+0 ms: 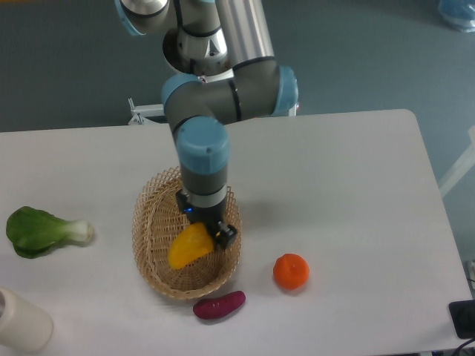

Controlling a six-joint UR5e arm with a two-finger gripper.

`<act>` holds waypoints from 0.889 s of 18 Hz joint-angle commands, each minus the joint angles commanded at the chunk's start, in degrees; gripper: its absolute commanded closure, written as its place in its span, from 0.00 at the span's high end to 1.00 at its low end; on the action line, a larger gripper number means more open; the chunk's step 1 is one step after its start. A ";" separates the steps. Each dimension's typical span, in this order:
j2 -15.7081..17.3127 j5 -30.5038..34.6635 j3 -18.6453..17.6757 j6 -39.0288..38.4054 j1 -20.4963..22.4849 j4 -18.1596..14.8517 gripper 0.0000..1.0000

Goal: Pick up the mango from the basket
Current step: 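Lift the held mango up out of the basket and carry it beside the orange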

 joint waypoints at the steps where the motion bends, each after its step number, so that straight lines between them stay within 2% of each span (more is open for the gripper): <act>1: 0.18 0.00 0.26 1.32 0.97 0.00 0.45; 5: 0.09 2.80 1.40 2.82 3.43 -0.35 0.45; 9: -1.40 3.34 3.34 3.52 5.72 -0.27 0.45; 16: -1.75 3.78 4.22 11.96 10.29 -0.79 0.46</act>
